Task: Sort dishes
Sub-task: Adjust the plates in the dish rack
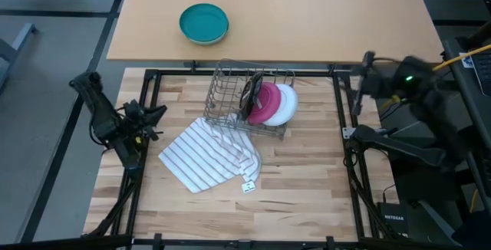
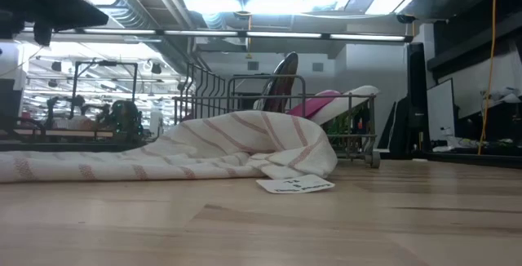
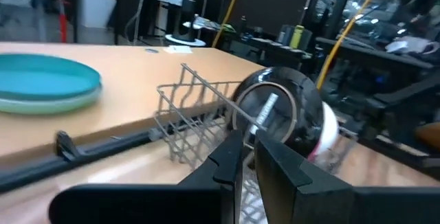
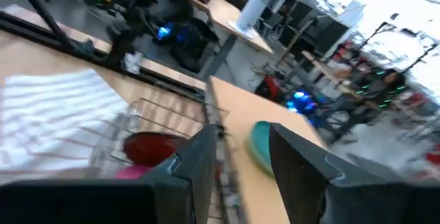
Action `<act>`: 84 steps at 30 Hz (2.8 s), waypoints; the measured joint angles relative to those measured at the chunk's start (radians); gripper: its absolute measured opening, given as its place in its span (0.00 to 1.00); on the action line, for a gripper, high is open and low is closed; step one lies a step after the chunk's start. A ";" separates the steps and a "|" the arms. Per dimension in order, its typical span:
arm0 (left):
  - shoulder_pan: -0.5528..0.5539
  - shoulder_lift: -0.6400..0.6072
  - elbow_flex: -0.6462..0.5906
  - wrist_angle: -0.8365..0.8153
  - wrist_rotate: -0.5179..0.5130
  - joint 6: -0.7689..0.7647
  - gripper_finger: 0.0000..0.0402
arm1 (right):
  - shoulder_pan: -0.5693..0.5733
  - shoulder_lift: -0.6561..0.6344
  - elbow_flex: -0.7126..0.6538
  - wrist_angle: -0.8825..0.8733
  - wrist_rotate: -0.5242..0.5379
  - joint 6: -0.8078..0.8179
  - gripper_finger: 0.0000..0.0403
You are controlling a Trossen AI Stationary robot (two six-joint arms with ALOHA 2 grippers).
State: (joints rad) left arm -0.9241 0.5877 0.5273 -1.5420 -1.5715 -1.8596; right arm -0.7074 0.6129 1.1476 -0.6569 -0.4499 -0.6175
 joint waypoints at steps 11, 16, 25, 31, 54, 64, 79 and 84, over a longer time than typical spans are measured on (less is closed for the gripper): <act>-0.071 0.001 -0.091 0.306 0.000 0.066 0.08 | 0.000 -0.099 -0.497 0.312 -0.051 0.119 0.34; -0.085 0.004 -0.100 0.336 0.000 0.113 0.08 | 0.000 -0.098 -0.657 0.480 -0.121 0.142 0.34; -0.084 0.021 -0.100 0.609 0.000 0.283 0.08 | 0.000 -0.099 -0.801 0.725 -0.146 0.195 0.34; -0.046 0.060 -0.100 0.966 0.106 0.653 0.08 | 0.000 -0.099 -0.805 0.724 -0.146 0.195 0.34; 0.676 0.071 -0.100 1.701 1.175 1.918 0.08 | 0.001 -0.099 -0.805 0.687 -0.198 0.194 0.34; 0.776 -0.160 -0.113 1.475 1.229 1.875 0.08 | 0.001 -0.099 -0.805 0.675 -0.198 0.193 0.34; 0.776 -0.512 -0.371 1.516 1.232 1.867 0.08 | 0.000 -0.098 -0.804 0.625 -0.179 0.128 0.34; 0.776 -0.583 -0.389 1.504 1.228 1.901 0.08 | 0.000 -0.098 -0.804 0.623 -0.135 0.122 0.34</act>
State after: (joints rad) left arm -0.1478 0.0045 0.1383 -0.0375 -0.3435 0.0415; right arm -0.7071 0.5148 0.3431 -0.0336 -0.5847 -0.4950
